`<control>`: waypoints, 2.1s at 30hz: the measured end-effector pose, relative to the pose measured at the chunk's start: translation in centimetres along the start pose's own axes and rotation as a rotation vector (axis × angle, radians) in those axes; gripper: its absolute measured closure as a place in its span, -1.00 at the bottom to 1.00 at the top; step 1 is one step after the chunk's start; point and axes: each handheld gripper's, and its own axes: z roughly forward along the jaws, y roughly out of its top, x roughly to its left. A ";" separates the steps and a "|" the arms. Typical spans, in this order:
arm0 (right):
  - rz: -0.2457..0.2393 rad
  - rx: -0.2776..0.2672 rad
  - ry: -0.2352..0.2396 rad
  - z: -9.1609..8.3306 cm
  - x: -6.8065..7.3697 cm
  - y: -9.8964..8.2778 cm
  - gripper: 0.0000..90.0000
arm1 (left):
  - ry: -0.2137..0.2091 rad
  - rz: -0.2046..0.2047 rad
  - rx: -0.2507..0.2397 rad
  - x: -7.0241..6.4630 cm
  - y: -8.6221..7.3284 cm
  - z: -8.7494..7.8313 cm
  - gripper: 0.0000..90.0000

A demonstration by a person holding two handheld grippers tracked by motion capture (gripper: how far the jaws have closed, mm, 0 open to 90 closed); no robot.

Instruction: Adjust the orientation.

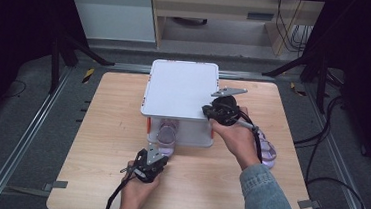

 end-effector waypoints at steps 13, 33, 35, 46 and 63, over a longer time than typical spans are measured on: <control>-0.001 0.000 0.003 0.0 0.0 0.0 0.91 | 0.033 0.066 0.025 0.9 0.1 0.8 0.99; -0.015 -0.007 0.008 0.0 -0.1 -0.1 0.91 | 0.076 0.069 0.026 3.0 2.0 3.8 0.99; -0.016 -0.006 0.007 0.0 -0.1 -0.1 0.91 | 0.077 0.063 0.023 3.2 2.0 4.0 0.99; -0.024 -0.004 0.004 0.0 0.0 -0.1 0.91 | 0.076 0.045 0.028 3.8 2.7 4.8 0.99; -0.014 -0.003 0.012 0.0 -0.2 0.0 0.86 | 0.067 0.008 0.013 4.1 2.9 4.8 0.95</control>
